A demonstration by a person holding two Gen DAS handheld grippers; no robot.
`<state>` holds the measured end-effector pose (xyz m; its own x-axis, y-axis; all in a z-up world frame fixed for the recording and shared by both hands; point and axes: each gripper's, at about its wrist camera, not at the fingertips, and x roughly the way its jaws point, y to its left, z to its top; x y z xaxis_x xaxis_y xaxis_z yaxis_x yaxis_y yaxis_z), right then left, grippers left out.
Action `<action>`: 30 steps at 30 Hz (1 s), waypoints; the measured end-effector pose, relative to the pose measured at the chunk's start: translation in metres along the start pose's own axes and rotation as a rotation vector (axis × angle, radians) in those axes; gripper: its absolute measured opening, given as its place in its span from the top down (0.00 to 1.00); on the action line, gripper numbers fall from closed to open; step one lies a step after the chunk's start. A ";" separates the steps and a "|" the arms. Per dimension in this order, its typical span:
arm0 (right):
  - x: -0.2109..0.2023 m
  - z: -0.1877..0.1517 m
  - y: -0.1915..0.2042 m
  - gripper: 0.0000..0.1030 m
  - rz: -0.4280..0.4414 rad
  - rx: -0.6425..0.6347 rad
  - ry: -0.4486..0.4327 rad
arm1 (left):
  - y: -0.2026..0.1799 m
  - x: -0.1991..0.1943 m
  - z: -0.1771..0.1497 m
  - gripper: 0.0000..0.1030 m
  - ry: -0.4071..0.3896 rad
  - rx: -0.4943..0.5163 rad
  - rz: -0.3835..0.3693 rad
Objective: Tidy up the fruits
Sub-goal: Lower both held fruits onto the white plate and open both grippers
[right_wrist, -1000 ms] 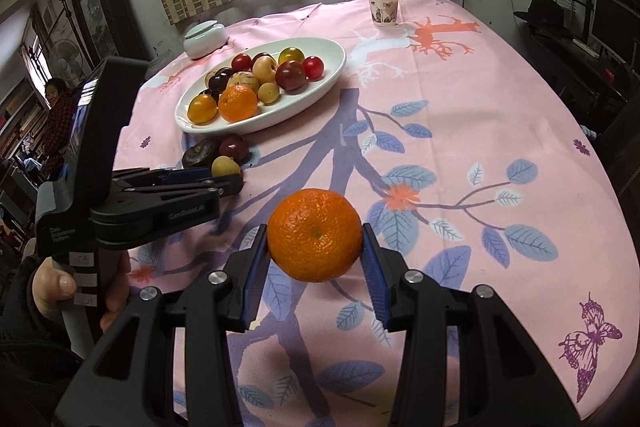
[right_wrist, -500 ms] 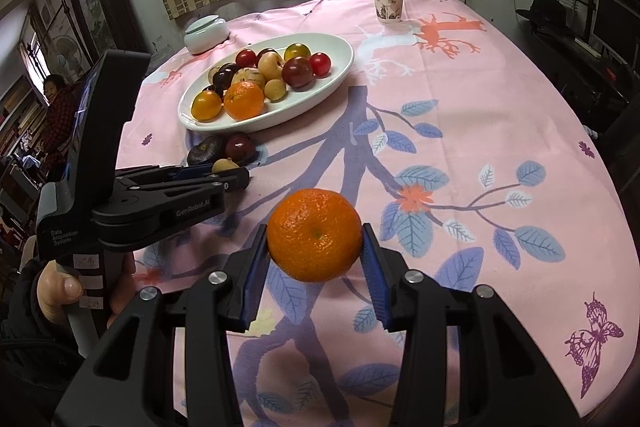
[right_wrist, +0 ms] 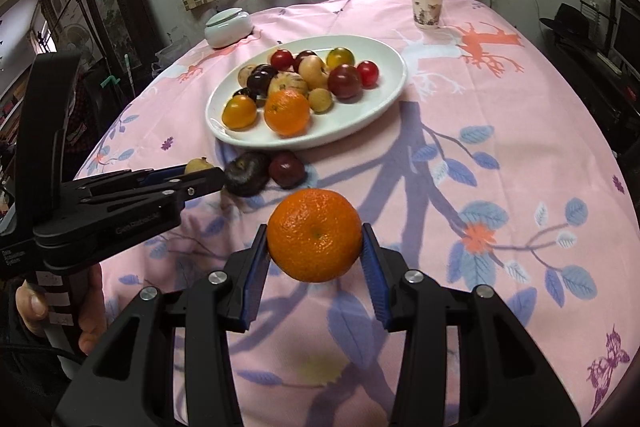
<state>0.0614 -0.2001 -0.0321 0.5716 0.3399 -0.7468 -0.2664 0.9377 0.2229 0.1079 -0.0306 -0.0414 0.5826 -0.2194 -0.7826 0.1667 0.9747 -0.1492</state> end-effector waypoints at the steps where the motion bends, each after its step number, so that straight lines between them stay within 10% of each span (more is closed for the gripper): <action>1: 0.002 0.005 0.002 0.57 0.004 -0.006 0.001 | 0.004 -0.002 0.005 0.73 -0.003 0.002 0.008; 15: 0.066 0.112 -0.014 0.57 -0.037 -0.002 0.077 | 0.063 0.036 0.115 0.73 0.016 -0.032 0.079; 30: 0.109 0.127 -0.027 0.56 -0.066 0.040 0.152 | 0.069 0.073 0.131 0.72 0.079 -0.055 0.069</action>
<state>0.2294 -0.1788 -0.0404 0.4624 0.2653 -0.8461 -0.1989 0.9609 0.1926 0.2660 0.0149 -0.0302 0.5266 -0.1493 -0.8369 0.0829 0.9888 -0.1242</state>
